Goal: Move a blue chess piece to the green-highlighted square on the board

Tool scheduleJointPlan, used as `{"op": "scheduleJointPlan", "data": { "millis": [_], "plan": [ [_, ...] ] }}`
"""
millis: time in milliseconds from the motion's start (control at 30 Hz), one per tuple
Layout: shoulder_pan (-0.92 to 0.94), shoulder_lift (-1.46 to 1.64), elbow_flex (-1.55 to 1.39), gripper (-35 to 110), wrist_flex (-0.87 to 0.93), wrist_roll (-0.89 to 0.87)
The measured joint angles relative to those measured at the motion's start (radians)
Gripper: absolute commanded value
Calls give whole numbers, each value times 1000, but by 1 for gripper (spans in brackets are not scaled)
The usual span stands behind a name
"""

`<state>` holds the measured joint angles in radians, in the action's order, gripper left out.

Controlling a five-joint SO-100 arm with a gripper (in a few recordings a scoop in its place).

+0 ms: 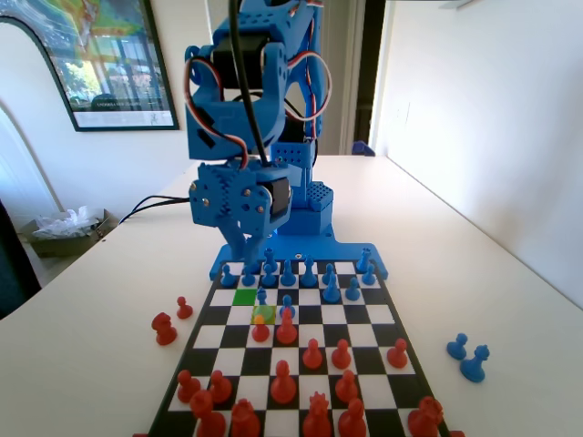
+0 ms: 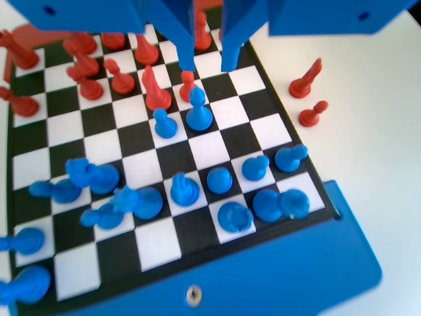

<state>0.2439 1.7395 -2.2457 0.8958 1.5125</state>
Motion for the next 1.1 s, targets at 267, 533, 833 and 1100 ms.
{"op": "scheduleJointPlan", "data": {
  "millis": [267, 533, 833, 1100],
  "plan": [
    [-31, -49, 41, 8, 25, 0],
    [-12, -143, 103, 8, 6, 0],
    [-12, -199, 127, 10, -15, 17],
    [-31, -215, 127, 10, -51, 17]
  ]
}}
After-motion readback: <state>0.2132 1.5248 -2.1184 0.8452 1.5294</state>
